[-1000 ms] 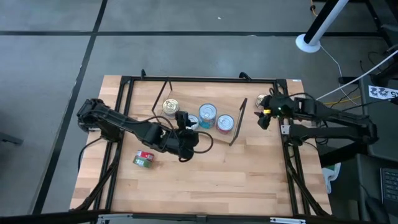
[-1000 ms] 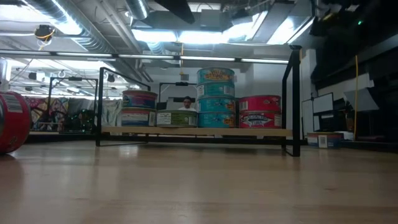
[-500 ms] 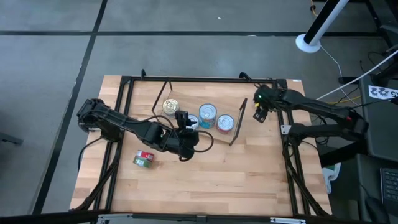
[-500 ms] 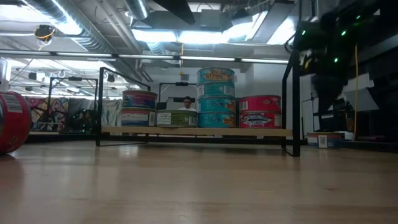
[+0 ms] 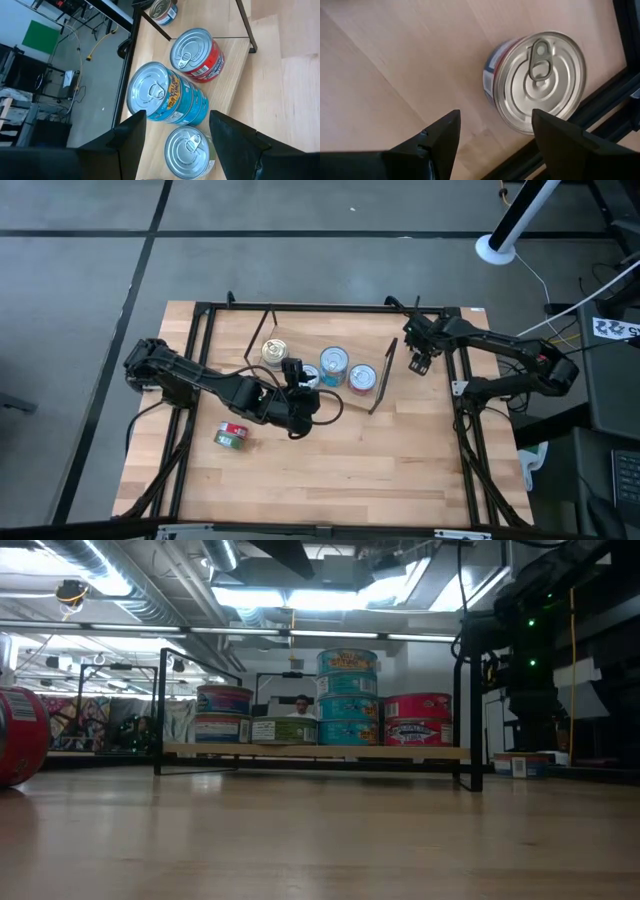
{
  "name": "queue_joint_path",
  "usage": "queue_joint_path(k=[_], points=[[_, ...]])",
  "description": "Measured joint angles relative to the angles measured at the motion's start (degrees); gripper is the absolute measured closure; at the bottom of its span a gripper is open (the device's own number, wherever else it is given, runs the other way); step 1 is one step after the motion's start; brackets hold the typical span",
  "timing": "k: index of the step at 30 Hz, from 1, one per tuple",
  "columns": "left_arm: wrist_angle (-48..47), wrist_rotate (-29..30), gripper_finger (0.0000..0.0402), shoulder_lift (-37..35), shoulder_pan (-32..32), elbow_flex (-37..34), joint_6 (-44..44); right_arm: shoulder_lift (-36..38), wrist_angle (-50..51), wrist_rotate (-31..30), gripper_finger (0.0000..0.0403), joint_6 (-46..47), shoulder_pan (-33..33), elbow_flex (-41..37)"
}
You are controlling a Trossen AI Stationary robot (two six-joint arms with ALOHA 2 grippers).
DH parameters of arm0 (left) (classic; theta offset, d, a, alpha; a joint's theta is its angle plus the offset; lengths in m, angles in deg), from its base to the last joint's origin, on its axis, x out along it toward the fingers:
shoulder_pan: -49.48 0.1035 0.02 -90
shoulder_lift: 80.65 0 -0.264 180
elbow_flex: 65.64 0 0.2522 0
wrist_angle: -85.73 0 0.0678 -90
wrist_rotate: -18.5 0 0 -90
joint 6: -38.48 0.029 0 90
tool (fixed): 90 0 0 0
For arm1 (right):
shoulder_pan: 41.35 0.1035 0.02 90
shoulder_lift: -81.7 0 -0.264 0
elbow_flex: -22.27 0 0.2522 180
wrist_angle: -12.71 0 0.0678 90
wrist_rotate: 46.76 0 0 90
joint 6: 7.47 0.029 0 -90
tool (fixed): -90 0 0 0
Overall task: Stack canned seafood by type on shelf
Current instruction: Stack the blue-pink tuna can on top of the blue-pink tuna can on the shelf
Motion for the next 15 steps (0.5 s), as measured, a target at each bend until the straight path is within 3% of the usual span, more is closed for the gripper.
queue_joint_path(k=[10,15], points=[[0.12,-0.01,0.0188,0.02,0.0,-0.02,-0.25,-5.0,-3.08,-0.38,0.0158,0.07,-0.07,0.0],[0.14,-0.01,0.0188,0.02,0.0,-0.02,-0.29,-7.62,-3.11,-0.48,0.0187,0.13,-0.07,0.0]])
